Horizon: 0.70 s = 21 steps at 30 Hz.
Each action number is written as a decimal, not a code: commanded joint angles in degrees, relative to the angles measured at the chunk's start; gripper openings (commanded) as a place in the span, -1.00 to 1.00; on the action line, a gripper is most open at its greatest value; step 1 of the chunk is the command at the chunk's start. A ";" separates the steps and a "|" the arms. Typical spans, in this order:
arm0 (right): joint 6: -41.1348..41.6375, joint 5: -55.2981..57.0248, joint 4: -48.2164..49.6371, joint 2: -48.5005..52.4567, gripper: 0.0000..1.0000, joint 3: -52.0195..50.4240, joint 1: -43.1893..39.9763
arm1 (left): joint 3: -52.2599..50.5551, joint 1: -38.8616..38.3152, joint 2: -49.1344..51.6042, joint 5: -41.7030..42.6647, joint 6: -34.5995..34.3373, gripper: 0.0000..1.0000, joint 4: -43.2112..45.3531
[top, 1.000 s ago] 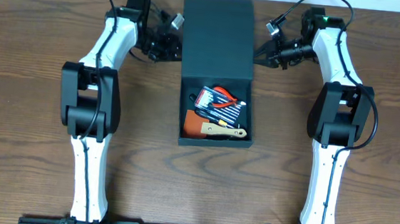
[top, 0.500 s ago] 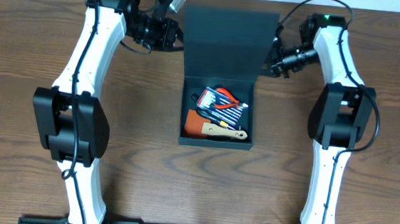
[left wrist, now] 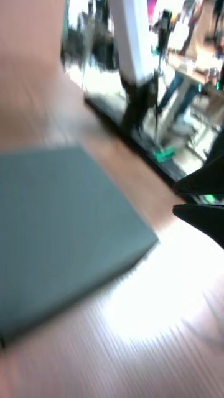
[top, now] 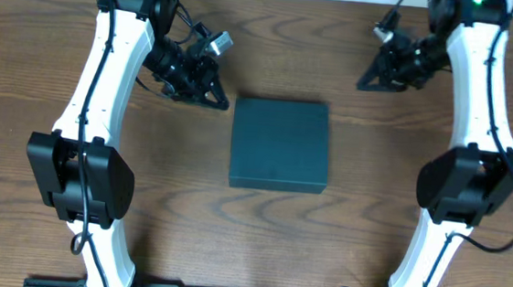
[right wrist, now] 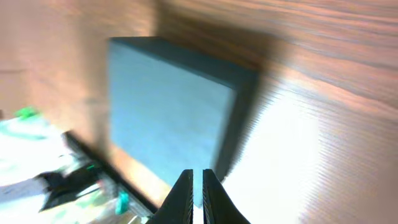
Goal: Pack container
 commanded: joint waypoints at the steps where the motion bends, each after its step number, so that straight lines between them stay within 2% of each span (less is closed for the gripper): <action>1: 5.07 12.17 0.17 -2.23 -0.88 0.35 -0.74 | 0.66 0.39 -0.66 -13.90 -2.80 -0.89 -1.16; 3: 5.05 13.88 0.26 -2.97 -0.94 0.35 -0.33 | 0.66 0.39 -0.90 -19.30 -6.80 -0.89 1.68; 9: 6.97 19.15 3.13 -5.40 -0.97 0.35 3.52 | 0.66 -1.99 -3.43 -33.18 -10.23 -0.89 7.21; 16: 9.01 28.83 5.33 -6.86 -0.97 0.35 13.27 | 0.66 -8.31 -5.97 -35.63 -9.86 -0.89 12.98; 21: 9.55 30.25 5.57 -6.84 -0.98 0.33 19.32 | 0.00 -13.11 -5.88 -36.63 -9.55 -0.89 15.52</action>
